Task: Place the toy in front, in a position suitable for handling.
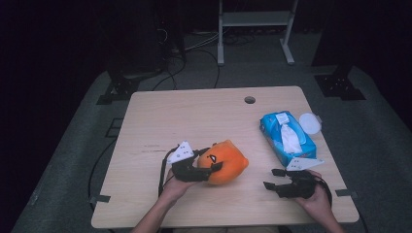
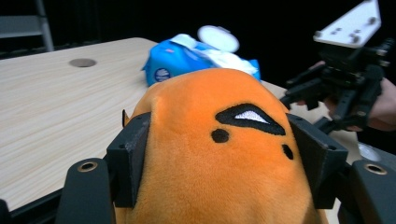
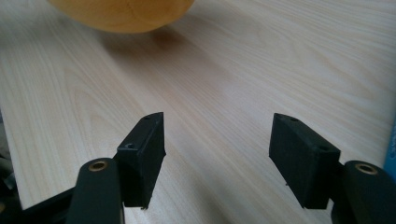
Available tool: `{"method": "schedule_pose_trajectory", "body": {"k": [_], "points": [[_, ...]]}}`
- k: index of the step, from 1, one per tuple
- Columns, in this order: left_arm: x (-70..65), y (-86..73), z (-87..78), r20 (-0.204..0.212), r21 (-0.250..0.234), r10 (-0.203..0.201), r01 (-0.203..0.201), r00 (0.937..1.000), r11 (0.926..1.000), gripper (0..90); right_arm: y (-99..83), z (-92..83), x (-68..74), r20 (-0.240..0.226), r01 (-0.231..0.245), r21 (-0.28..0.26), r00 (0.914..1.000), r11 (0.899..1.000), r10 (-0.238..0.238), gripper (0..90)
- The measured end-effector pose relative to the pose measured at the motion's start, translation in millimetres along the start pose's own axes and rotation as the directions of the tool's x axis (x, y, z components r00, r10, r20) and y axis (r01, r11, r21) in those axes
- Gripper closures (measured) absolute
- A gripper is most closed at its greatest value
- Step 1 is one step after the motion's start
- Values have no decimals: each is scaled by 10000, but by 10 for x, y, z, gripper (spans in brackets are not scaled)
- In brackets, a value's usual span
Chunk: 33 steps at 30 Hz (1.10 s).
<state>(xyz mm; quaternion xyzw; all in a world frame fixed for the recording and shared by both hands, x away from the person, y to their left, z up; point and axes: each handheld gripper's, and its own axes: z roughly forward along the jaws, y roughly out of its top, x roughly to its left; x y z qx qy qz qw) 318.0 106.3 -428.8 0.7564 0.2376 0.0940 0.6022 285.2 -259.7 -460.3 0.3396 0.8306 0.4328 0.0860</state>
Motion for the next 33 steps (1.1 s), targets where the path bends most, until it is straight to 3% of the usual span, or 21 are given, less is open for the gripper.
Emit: {"method": "schedule_pose_trajectory", "body": {"k": [4, 14, 17, 24, 28, 33], "points": [[-72, -26, 74, 439, 273, 249, -262, 9987, 9993, 311, -2, -10, -19, 53, -56, -22, 10000, 10000, 56, 347], [-136, -90, 189, 870, 566, 571, -621, 9946, 9965, 309, -4, -26, -43, 105, -124, -70, 9999, 9999, 125, 347], [-122, -157, 234, 1104, 1117, 772, -895, 9909, 9897, 291, 6, -29, -34, 130, -127, -146, 9998, 9998, 129, 346], [-94, -182, 225, 1023, 1199, 544, -666, 9933, 9905, 144, 14, -39, -24, 155, -139, -257, 9998, 9996, 143, 346], [-91, -193, 215, 1145, 1350, 672, -825, 9912, 9874, 104, 23, -50, -22, 165, -125, -337, 9998, 9994, 131, 346], [-76, -216, 208, 1146, 1345, 549, -703, 9919, 9884, 98, 45, -63, -4, 201, -87, -500, 9998, 9987, 97, 347]]}}
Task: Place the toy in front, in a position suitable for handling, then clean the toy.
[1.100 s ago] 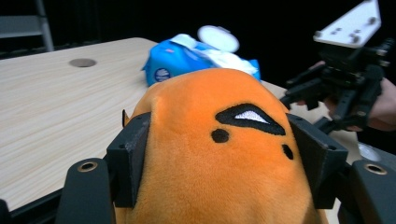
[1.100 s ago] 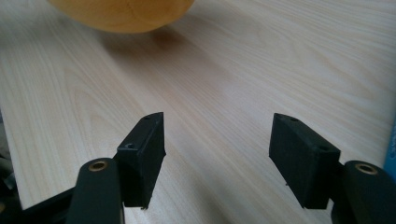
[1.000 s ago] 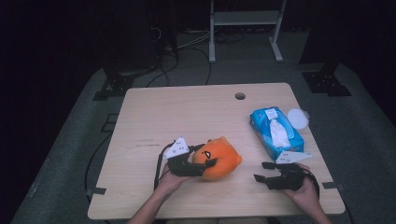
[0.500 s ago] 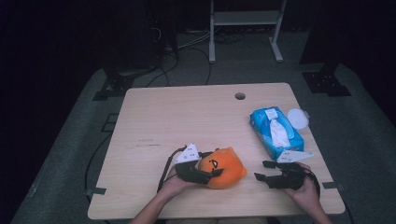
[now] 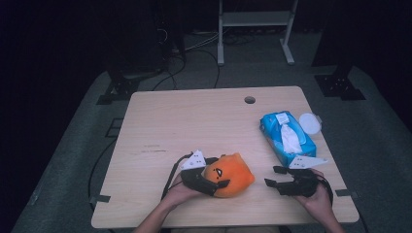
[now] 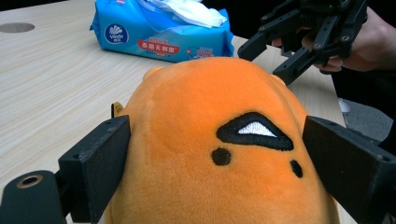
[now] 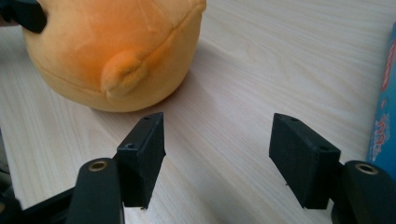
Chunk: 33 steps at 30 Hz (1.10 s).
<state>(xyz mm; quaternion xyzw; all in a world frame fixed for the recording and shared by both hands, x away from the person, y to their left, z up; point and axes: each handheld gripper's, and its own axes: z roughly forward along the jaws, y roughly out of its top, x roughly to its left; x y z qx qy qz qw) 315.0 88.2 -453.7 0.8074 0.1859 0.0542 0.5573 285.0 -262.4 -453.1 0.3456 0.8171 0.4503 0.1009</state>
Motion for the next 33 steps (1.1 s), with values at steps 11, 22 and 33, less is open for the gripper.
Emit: {"method": "schedule_pose_trajectory", "body": {"k": [11, 22, 33], "points": [[-46, -1, 10, -43, 220, 405, -404, 9992, 9989, 74, 339, -191, -71, 660, 466, -1080, 9970, 9931, -397, 339], [-47, -26, 20, -19, 139, 390, -390, 9992, 9991, 65, 599, -169, -675, 2223, 179, -1445, 9749, 9893, 148, 341], [-52, -43, 25, -111, 2, 428, -428, 9990, 9991, 65, 512, 0, -1081, 3002, -627, -1330, 9486, 9891, 1005, 396]]}}
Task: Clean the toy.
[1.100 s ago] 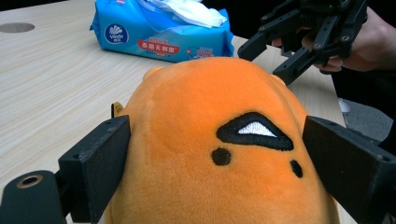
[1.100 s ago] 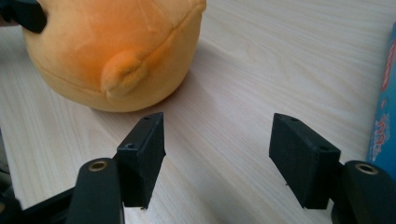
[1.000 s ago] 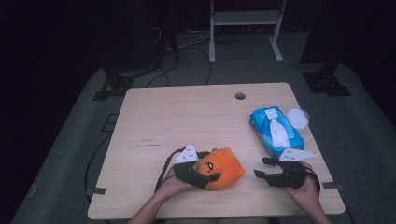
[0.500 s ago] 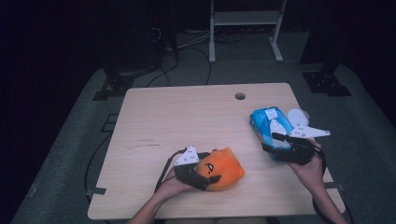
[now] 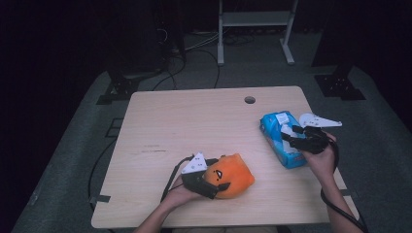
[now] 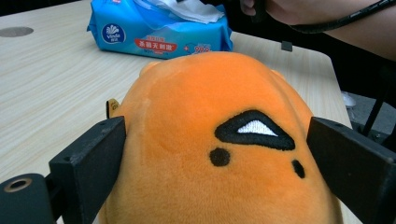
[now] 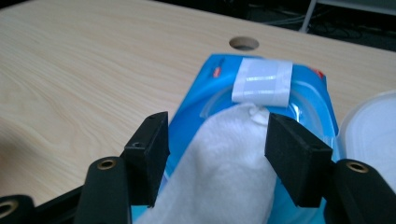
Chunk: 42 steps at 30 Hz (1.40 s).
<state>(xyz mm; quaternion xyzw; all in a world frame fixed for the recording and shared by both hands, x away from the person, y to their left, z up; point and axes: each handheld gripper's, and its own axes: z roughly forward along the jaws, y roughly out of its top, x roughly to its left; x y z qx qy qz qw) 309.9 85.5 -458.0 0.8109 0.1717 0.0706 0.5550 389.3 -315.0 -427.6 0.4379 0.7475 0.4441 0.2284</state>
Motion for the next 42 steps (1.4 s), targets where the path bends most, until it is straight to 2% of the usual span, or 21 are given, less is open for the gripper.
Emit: {"method": "schedule_pose_trajectory", "body": {"k": [5, 7, 9, 18, 21, 25, 28, 30, 33, 42], "points": [[-4, 1, 6, -36, 0, -17, 17, 10000, 10000, 63, -76, 70, -24, 230, 30, 464, 9997, 9989, -41, 449], [-3, -6, 3, -38, -48, -27, 27, 10000, 10000, 63, -82, 76, -41, 168, -257, 501, 9995, 9984, 249, 483], [-2, -10, 5, -37, -86, -76, 76, 10000, 9999, 63, -77, 63, -37, 333, -387, 509, 9988, 9980, 371, 542], [6, -19, -3, -41, -88, -127, 127, 9999, 9999, 62, -53, 82, -8, 492, -382, 813, 9982, 9960, 343, 680], [9, -18, -6, -26, -85, -112, 112, 9999, 9999, 62, -34, 79, 7, 412, -450, 911, 9983, 9948, 414, 732], [8, -12, -5, -34, -51, -95, 95, 9999, 9999, 60, -35, 72, -16, 113, -898, 890, 9960, 9920, 892, 796], [2, -13, -7, -46, -43, -80, 79, 10000, 10000, 59, -24, 63, -20, -11, -1063, 915, 9943, 9901, 1068, 851], [2, -13, -8, -45, -44, -64, 64, 10000, 10000, 59, -10, 38, -12, 118, -943, 955, 9955, 9910, 936, 857], [9, -18, -7, -29, -87, -79, 79, 10000, 9999, 59, -10, 0, -23, 94, -1010, 931, 9949, 9905, 1006, 861], [23, -22, -10, 0, -89, -110, 110, 9999, 9999, 58, 11, -105, -28, -338, -1170, 769, 9922, 9902, 1198, 864]]}}
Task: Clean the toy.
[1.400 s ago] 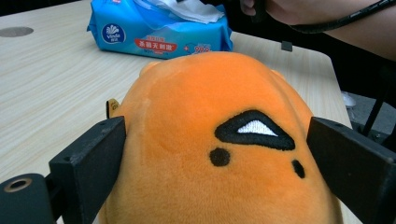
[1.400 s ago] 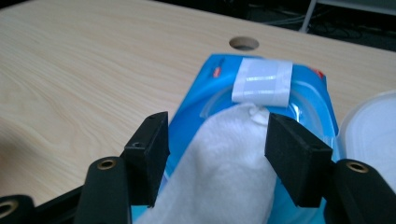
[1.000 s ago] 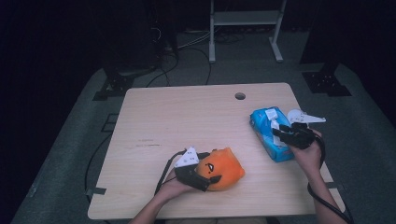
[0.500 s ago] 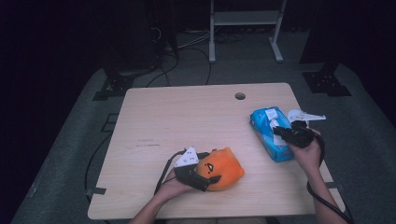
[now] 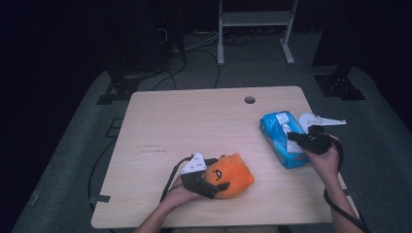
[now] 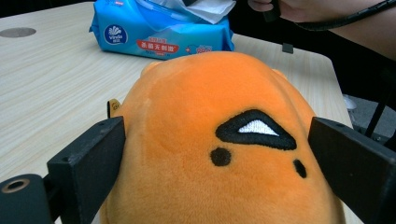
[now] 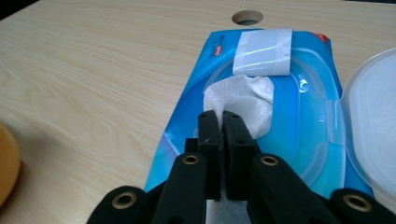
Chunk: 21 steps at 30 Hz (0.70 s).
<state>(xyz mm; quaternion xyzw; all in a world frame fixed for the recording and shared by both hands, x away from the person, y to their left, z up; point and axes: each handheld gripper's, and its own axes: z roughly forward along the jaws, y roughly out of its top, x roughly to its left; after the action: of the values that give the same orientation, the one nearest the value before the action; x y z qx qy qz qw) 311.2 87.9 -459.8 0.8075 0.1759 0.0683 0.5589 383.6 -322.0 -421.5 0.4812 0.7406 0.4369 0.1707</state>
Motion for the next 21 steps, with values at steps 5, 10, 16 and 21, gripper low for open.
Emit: {"method": "schedule_pose_trajectory", "body": {"k": [5, 10, 16, 21], "points": [[1, 0, -1, 1, 14, 11, -11, 10000, 10000, 59, 5, -44, 8, -217, 2, -23, 9998, 10000, -2, 864], [5, -2, -3, 23, 15, 4, -4, 10000, 10000, 59, 38, -160, 89, -502, 306, -129, 9983, 9994, -312, 865], [4, -4, -9, 21, 30, 7, -7, 10000, 10000, 58, 121, -361, 299, -1044, 825, -532, 9907, 9952, -877, 865], [9, -3, 1, 10, 11, -15, 15, 10000, 10000, 55, 158, -579, 558, -1761, 1289, -982, 9737, 9868, -1447, 864]]}}
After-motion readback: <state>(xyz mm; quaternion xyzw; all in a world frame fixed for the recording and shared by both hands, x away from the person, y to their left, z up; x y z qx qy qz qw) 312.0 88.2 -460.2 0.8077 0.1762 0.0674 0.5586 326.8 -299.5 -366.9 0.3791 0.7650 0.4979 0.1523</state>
